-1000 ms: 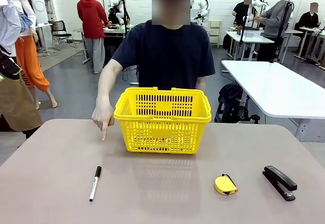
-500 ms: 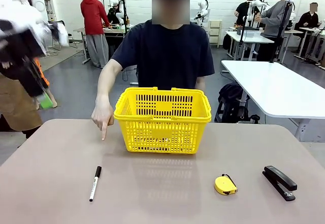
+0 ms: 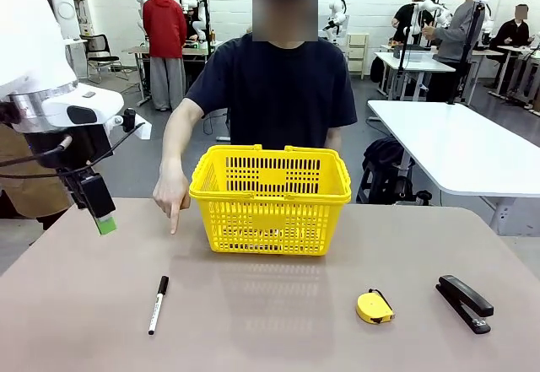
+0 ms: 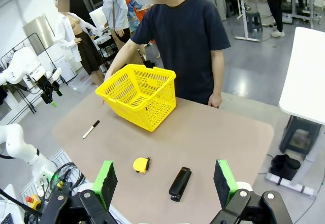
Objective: Place the items the person wants into the basket.
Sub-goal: Pick up the item the person points to and place it in the Market Basket.
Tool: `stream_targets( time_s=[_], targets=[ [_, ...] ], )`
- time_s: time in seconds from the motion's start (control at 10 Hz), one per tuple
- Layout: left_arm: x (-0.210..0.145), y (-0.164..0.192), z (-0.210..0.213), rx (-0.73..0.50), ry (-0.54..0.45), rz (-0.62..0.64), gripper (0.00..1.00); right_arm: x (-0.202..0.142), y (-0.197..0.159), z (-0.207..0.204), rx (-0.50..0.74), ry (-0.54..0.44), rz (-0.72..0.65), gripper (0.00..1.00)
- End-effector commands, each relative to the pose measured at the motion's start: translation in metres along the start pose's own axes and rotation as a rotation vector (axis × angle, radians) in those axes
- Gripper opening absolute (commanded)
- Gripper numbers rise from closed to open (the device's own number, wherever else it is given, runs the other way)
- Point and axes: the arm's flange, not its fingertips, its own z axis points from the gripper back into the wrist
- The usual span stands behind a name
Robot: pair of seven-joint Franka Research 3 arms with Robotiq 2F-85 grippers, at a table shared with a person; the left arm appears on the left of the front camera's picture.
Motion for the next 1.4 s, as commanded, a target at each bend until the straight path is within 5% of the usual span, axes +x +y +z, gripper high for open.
stream_targets(
  time_s=[0.0, 0.6, 0.9, 1.0, 1.2, 1.3],
  targets=[
    [0.000, -0.001, 0.000, 0.015, 0.029, -0.001, 1.00, 0.000, -0.001, -0.001, 0.014, -0.024, 0.013, 1.00],
    [-0.001, 0.000, 0.000, 0.003, 0.010, -0.015, 1.00, 0.000, -0.001, -0.001, 0.014, -0.024, 0.013, 1.00],
    [0.010, -0.043, -0.073, -0.048, 0.002, 0.395, 1.00, 0.000, -0.001, -0.001, 0.014, -0.024, 0.013, 1.00],
    [0.020, -0.056, -0.102, -0.057, 0.091, 0.542, 1.00, 0.000, -0.001, -0.001, 0.014, -0.024, 0.013, 1.00],
    [0.024, -0.073, -0.137, 0.002, 0.066, 0.667, 1.00, 0.000, -0.001, -0.001, 0.014, -0.024, 0.013, 1.00],
    [0.025, -0.071, -0.149, 0.035, 0.067, 0.626, 1.00, 0.000, -0.001, -0.001, 0.014, -0.024, 0.013, 1.00]
  ],
)
